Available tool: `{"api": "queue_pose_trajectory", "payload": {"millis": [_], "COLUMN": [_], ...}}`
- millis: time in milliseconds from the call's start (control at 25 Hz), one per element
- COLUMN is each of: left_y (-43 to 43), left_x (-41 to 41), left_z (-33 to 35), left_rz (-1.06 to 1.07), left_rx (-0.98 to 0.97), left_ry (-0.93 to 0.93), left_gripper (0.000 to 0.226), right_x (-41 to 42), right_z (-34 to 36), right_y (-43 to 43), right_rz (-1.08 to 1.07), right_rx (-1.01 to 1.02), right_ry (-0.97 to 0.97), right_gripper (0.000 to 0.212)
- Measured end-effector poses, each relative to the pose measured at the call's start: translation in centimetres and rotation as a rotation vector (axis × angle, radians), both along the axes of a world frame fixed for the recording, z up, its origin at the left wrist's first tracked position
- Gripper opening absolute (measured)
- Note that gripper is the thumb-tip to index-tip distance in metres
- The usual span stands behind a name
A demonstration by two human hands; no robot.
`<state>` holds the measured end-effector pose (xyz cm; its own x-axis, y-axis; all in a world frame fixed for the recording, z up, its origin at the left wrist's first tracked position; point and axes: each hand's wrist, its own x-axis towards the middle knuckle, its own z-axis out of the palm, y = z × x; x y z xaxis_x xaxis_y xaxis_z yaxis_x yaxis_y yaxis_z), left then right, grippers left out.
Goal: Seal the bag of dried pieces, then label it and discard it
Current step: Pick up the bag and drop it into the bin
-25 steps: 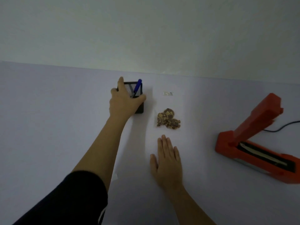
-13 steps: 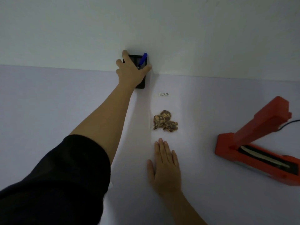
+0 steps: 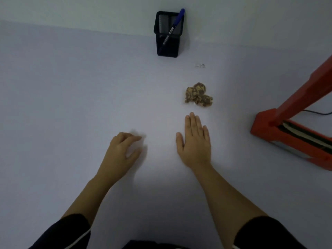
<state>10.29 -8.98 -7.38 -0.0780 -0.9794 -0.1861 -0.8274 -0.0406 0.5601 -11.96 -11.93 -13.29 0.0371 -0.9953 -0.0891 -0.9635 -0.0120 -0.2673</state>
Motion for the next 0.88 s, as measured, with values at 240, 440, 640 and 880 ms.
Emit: {"api": "queue_pose_trajectory", "payload": {"millis": [240, 440, 640, 880], "left_y": [3.0, 3.5, 6.3, 16.1], "left_x": [0.9, 0.2, -1.5, 2.5], "left_z": [-1.8, -1.9, -1.6, -0.2], "left_rz": [0.088, 0.165, 0.228, 0.776], "left_rx": [0.045, -0.049, -0.117, -0.165], "left_ry": [-0.034, -0.092, -0.206, 0.031], "left_gripper": [0.026, 0.018, 0.022, 0.019], "right_x": [0.3, 0.2, 0.4, 7.8], "right_z": [-0.3, -0.4, -0.1, 2.5], "right_y": [0.2, 0.2, 0.6, 9.2], "right_rz": [0.033, 0.057, 0.125, 0.495], "right_rx": [-0.007, -0.045, -0.072, -0.071], "right_ry": [0.026, -0.002, 0.041, -0.249], "right_gripper": [0.064, 0.062, 0.055, 0.058]}}
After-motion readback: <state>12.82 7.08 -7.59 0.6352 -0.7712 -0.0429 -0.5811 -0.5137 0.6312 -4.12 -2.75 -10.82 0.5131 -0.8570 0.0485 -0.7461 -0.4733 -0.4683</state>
